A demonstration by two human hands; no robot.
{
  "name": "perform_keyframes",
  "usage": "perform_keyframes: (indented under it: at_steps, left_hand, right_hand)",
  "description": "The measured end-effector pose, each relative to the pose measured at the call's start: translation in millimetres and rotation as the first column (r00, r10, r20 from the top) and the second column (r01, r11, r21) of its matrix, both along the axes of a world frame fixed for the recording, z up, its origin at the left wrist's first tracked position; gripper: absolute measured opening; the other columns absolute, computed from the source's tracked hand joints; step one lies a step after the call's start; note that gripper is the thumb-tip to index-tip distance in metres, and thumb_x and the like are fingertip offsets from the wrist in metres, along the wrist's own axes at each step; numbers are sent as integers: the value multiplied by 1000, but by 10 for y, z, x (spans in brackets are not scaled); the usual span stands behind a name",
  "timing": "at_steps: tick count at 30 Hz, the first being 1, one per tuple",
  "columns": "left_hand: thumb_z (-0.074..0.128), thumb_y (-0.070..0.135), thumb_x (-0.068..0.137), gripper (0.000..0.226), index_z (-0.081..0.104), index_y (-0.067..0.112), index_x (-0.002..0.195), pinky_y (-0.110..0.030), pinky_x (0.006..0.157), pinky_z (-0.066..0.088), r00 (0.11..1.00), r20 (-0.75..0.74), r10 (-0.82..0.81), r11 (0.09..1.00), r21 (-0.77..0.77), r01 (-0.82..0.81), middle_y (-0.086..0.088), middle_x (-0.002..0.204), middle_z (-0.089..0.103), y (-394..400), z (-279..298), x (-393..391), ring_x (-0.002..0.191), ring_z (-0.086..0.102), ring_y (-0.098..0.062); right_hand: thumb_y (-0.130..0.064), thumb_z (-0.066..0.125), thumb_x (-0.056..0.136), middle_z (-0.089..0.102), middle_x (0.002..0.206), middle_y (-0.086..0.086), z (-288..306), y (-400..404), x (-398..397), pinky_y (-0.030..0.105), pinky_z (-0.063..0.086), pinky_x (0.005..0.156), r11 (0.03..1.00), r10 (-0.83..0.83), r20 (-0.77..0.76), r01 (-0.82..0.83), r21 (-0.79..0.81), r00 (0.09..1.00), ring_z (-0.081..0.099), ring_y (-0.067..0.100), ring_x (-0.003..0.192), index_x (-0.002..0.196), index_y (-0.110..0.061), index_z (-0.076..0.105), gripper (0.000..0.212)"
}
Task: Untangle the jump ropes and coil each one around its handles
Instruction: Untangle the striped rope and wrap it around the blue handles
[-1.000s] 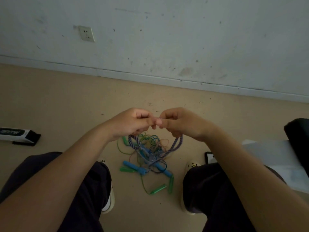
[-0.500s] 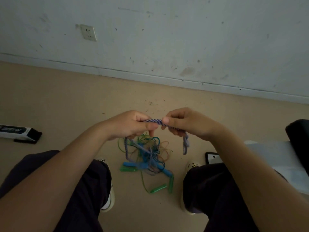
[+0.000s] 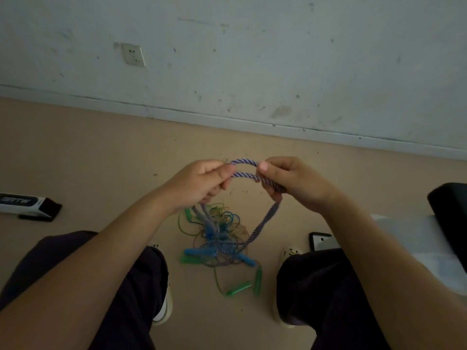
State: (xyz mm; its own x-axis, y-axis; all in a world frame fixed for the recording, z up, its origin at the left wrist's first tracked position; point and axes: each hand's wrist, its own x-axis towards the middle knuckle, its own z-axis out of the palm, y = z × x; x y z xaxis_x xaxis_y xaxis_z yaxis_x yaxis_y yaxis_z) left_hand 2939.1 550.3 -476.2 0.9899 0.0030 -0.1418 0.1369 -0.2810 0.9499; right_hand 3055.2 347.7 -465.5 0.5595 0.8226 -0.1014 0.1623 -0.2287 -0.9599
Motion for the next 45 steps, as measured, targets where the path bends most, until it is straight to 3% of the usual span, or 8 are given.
perform_keyframes:
  at_steps: [6, 13, 18, 23, 31, 37, 41, 45]
  left_hand:
    - [48, 46, 92, 38, 60, 11, 83, -19, 50, 34, 997, 5, -71, 994, -84, 72, 5, 54, 37, -3, 31, -17, 49, 32, -11]
    - [51, 61, 84, 48, 55, 15, 73, -28, 61, 44, 992, -37, 123, 973, 200, -113, 10, 54, 45, 308, -29, -40, 49, 42, -8]
    - [54, 56, 83, 42, 52, 15, 71, -27, 51, 28, 998, -49, 47, 997, -58, -50, 7, 52, 34, 110, 24, -52, 48, 28, -12]
    - [54, 48, 88, 32, 64, 21, 74, -23, 51, 30, 991, -52, -125, 985, -124, 118, 2, 59, 41, -37, 25, -32, 52, 32, -12]
    - [47, 59, 87, 47, 56, 14, 78, -43, 90, 53, 981, -169, -99, 975, 178, 129, 3, 62, 59, 347, -36, -2, 62, 60, -15]
    - [47, 55, 89, 42, 48, 17, 71, -25, 54, 35, 998, -59, 8, 999, -38, -11, 8, 54, 33, 137, 53, 0, 51, 29, -13]
    - [50, 51, 90, 39, 54, 16, 74, -24, 49, 23, 993, -46, -108, 989, -111, 102, 4, 55, 31, -36, 37, 6, 50, 24, -13]
    - [53, 41, 92, 32, 61, 10, 84, -24, 54, 34, 981, -52, -188, 981, -67, 184, 5, 57, 41, 78, 84, 10, 52, 36, -12]
  right_hand:
    - [-30, 52, 99, 33, 53, -2, 8, 97, -148, 23, 27, 47, 989, 138, -101, -131, 68, 985, 27, 12, 47, 75, -8, 54, 33]
    - [-31, 49, 101, 32, 56, 7, 49, -38, 93, 32, 24, 50, 991, -88, -48, 92, 100, 995, 26, 16, 49, 72, -10, 51, 35]
    - [-39, 66, 83, 58, 65, 6, 59, 20, -55, 27, 47, 53, 999, 25, 16, -24, -21, 1000, 52, 21, 55, 92, 0, 65, 39]
    - [-38, 61, 86, 45, 59, 1, -18, 156, -209, 29, 38, 53, 982, 172, 22, -170, -88, 985, 40, 20, 56, 90, 4, 61, 42]
    - [-28, 49, 97, 41, 54, -3, 67, -84, 154, 29, 36, 52, 943, -256, 17, 246, 225, 966, 36, 13, 49, 76, -11, 55, 27]
    - [-39, 62, 87, 57, 63, 2, 121, -112, 85, 27, 47, 56, 990, -134, 83, 130, 52, 988, 53, 18, 56, 85, -14, 67, 25]
    - [-39, 65, 83, 53, 60, 4, 54, 86, -150, 29, 40, 52, 997, 55, 37, -52, -63, 998, 46, 19, 54, 89, -7, 69, 33]
    - [-34, 62, 88, 40, 57, 0, 19, 143, -175, 28, 29, 51, 999, 44, -2, -44, 8, 999, 33, 14, 51, 81, -8, 64, 27]
